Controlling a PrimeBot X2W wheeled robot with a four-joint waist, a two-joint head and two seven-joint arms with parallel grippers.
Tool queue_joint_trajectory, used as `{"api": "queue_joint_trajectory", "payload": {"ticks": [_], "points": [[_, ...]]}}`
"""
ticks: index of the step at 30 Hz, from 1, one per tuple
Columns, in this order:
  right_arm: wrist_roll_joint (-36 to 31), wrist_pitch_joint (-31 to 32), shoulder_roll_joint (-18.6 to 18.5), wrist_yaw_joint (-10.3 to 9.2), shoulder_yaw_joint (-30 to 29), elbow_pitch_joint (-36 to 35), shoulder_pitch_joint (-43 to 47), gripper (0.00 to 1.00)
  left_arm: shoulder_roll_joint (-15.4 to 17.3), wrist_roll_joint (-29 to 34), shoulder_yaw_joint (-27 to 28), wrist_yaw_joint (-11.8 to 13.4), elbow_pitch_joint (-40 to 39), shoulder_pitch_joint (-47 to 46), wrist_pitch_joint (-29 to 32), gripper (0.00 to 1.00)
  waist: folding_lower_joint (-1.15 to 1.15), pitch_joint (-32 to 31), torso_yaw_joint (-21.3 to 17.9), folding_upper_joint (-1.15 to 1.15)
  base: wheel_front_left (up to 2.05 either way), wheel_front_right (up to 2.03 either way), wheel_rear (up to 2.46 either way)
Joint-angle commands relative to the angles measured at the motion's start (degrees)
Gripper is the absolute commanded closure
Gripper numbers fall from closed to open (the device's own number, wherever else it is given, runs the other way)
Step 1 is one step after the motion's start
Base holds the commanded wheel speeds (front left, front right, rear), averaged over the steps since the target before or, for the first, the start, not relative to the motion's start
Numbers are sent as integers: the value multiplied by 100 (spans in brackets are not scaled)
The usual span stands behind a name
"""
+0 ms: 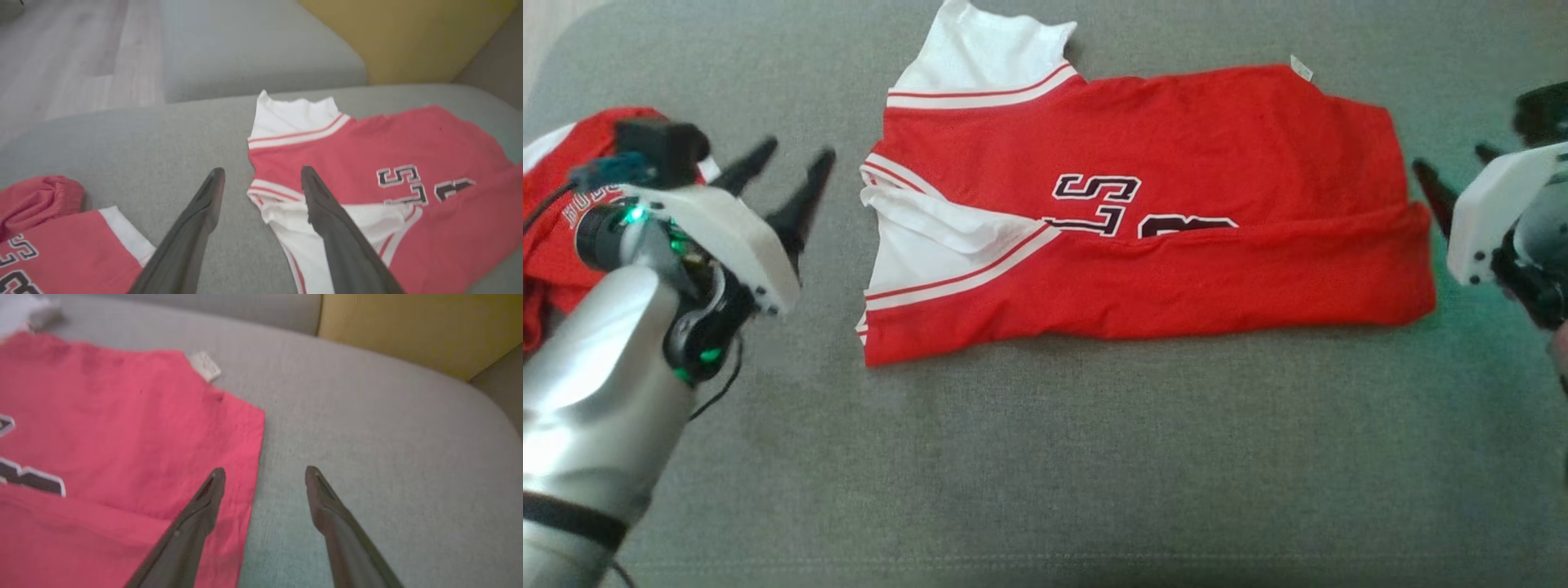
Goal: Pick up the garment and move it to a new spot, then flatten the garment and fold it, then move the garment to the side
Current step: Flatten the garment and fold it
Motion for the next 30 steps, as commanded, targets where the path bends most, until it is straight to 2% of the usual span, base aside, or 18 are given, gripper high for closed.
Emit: {"api": "queue_joint_trajectory", "payload": {"ticks": [1,5,7,9,11,16,19,23,30], "points": [[-79,-350,69,10,-180,-83,-23,0,64,-27,389,110,-31,-294,-341,0,0,-68,8,0,0,0,0],[-254,-1435,469,10,-767,-23,243,0,-259,-263,886,414,146,-79,-1337,0,0,-263,-1,0,0,0,0],[-421,-1905,615,10,-1002,-72,430,0,-398,-355,1123,547,119,107,-1580,0,0,-382,3,0,0,0,0],[-588,-2509,864,10,-1407,-238,759,0,-594,-439,1578,748,-87,519,-1703,0,0,-563,3,0,0,0,0],[-768,-2823,981,10,-1609,-416,1010,0,-725,-281,1989,884,-416,842,-1714,0,0,-666,14,0,0,0,0],[-1211,-3274,1320,10,-2055,-996,1750,0,-1209,328,2723,1018,-1189,1900,-1717,0,0,-877,43,0,0,0,0],[-1468,-3356,1529,10,-2207,-1384,2201,0,-1427,804,2797,1033,-1355,2450,-1718,0,0,-978,16,0,0,0,0],[-1806,-3320,1820,10,-2445,-1884,2711,0,-1573,1278,2474,929,-1133,2923,-1718,0,0,-1020,-26,0,0,0,0],[-2286,-3194,2208,10,-2854,-2491,3058,0,-1729,1481,2132,879,-306,2895,-1681,0,0,-969,-233,0,0,0,0]]}}
